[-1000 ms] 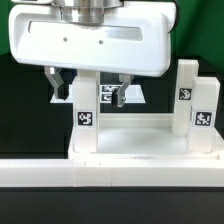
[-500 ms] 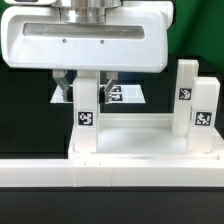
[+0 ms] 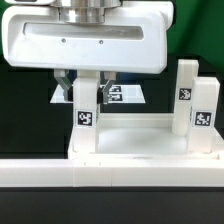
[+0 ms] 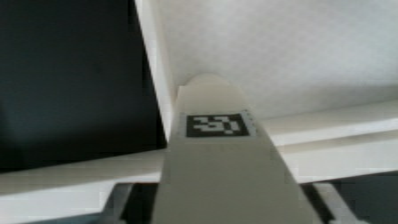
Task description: Assemble desk
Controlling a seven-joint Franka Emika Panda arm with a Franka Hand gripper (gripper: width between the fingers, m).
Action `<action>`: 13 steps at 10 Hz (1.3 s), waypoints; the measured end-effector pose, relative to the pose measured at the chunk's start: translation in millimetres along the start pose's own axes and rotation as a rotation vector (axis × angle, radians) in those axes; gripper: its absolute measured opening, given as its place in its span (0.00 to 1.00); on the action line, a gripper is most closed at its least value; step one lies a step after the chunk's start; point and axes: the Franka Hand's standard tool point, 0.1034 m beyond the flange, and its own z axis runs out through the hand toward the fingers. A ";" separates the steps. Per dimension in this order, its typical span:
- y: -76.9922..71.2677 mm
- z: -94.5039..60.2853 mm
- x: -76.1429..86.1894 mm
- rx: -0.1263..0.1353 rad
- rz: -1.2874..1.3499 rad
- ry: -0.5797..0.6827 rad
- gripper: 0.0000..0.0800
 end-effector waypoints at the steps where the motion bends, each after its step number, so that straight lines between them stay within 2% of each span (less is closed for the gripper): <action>1: 1.4 0.0 0.1 0.006 0.125 -0.002 0.36; 3: 2.0 0.1 0.3 0.014 0.316 -0.004 0.36; 5: 2.8 0.7 0.6 0.043 0.532 -0.006 0.36; 7: 4.0 0.3 1.4 0.057 0.745 -0.010 0.36; 13: 3.3 0.6 1.5 0.062 1.200 -0.027 0.36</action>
Offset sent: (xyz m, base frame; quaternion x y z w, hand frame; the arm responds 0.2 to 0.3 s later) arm -0.0081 0.0007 -0.0039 0.0294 -0.0221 0.2121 0.9766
